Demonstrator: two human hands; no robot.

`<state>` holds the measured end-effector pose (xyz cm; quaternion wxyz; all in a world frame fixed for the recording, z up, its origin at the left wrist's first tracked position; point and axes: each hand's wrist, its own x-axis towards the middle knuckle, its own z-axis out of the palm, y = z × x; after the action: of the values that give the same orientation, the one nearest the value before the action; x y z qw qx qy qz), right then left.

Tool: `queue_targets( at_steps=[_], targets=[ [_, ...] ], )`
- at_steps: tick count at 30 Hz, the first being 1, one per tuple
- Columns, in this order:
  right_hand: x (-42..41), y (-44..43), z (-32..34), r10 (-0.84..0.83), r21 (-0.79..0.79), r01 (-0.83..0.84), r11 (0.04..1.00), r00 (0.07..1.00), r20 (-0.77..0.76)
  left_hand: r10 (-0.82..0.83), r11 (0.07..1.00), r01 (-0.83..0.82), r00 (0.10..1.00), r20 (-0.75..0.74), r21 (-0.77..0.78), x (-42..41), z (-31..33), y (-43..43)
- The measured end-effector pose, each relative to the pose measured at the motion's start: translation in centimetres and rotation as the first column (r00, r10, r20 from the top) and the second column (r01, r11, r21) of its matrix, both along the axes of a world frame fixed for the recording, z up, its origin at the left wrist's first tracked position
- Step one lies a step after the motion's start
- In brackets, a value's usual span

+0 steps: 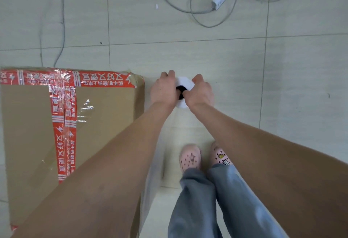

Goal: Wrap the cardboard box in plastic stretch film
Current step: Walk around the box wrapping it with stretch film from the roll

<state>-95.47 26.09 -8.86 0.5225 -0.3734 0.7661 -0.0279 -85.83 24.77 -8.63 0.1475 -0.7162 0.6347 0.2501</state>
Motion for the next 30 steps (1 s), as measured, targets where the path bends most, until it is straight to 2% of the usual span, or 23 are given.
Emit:
queue_targets(
  at_steps=[4,7,10,13,15,17,19,24,30],
  targets=[
    [-0.1,-1.3,0.0,0.166,-0.038,-0.171,0.985,0.981,-0.099,-0.226,0.974,0.226,0.974,0.020,0.001,-0.4,0.1,-1.9],
    [-0.5,-3.0,0.2,0.329,-0.095,-0.348,0.933,0.929,-0.172,-0.284,0.959,0.284,0.959,0.013,0.013,-0.5,0.1,-3.5],
    [-0.4,-4.8,0.0,0.421,-0.128,-0.455,0.881,0.878,-0.226,-0.226,0.974,0.226,0.974,-0.003,0.032,0.0,-0.1,-5.5],
    [0.2,-6.1,0.0,0.296,-0.083,-0.315,0.946,0.938,-0.183,-0.154,0.985,0.155,0.988,-0.009,0.081,1.0,-0.1,-7.1],
    [0.7,-6.7,0.2,0.187,0.023,-0.185,0.982,0.975,-0.123,-0.080,0.991,0.080,0.997,-0.004,0.108,1.8,0.1,-7.8],
    [1.3,-7.3,0.2,0.114,0.132,-0.105,0.986,0.992,-0.057,-0.002,0.992,0.002,1.000,-0.005,0.130,2.8,0.3,-8.2],
    [2.1,-8.1,0.1,0.101,0.173,-0.097,0.980,0.995,-0.016,0.028,0.988,-0.030,1.000,0.015,0.149,3.6,0.6,-8.8],
    [3.9,-10.2,0.6,0.306,0.061,-0.301,0.952,0.948,-0.089,0.017,0.988,-0.026,0.998,0.062,0.150,5.4,0.7,-9.8],
    [7.0,-13.0,1.1,0.525,-0.075,-0.544,0.836,0.832,-0.181,0.150,0.980,-0.161,0.984,0.094,0.115,8.6,0.8,-10.5]
  ],
)
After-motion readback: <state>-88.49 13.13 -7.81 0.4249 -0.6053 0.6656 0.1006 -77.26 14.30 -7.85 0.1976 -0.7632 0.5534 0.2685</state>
